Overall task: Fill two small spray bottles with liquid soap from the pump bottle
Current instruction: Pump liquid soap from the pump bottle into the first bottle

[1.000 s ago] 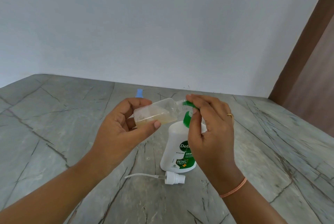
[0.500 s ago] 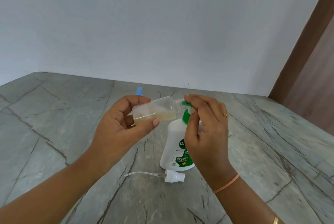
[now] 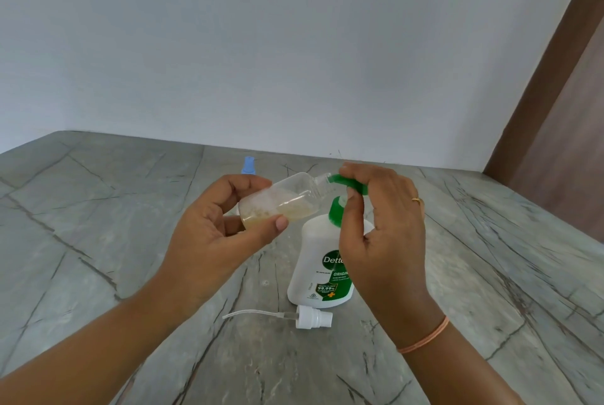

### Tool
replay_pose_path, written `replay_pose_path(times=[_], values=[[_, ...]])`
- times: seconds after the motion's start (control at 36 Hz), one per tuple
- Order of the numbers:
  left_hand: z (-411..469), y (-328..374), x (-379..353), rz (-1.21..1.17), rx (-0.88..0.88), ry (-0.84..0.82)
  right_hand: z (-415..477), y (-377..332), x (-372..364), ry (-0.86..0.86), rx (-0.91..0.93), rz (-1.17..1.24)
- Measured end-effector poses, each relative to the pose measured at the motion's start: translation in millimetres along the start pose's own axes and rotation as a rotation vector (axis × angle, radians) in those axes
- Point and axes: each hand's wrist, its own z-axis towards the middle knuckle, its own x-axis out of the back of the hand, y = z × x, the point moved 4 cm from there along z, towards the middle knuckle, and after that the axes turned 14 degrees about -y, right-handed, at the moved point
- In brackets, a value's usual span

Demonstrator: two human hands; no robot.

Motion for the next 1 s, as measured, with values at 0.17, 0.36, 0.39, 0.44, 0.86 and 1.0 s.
replay_pose_path(times=[0.17, 0.36, 0.39, 0.44, 0.86, 1.0], values=[[0.6, -1.1, 1.3, -0.005, 0.007, 0.011, -3.9, 1.7, -6.2, 0.049, 0.035, 0.034], [0.5, -0.4, 4.9, 0.013, -0.002, 0.023, -3.7, 1.8, -9.6, 0.030, 0.005, 0.062], [0.6, 0.0, 4.6, 0.017, -0.006, 0.019, -3.6, 1.0, -8.3, 0.027, 0.001, 0.064], [0.8, 0.6, 4.0, 0.028, -0.010, 0.016, -2.7, -0.1, -5.4, 0.025, -0.006, 0.070], [0.2, 2.4, 2.0, 0.048, -0.038, 0.013, 0.3, -0.6, -5.0, 0.041, 0.044, 0.044], [0.7, 1.7, 2.8, 0.075, -0.035, 0.004, 0.7, 0.5, -9.1, 0.054, 0.044, 0.043]])
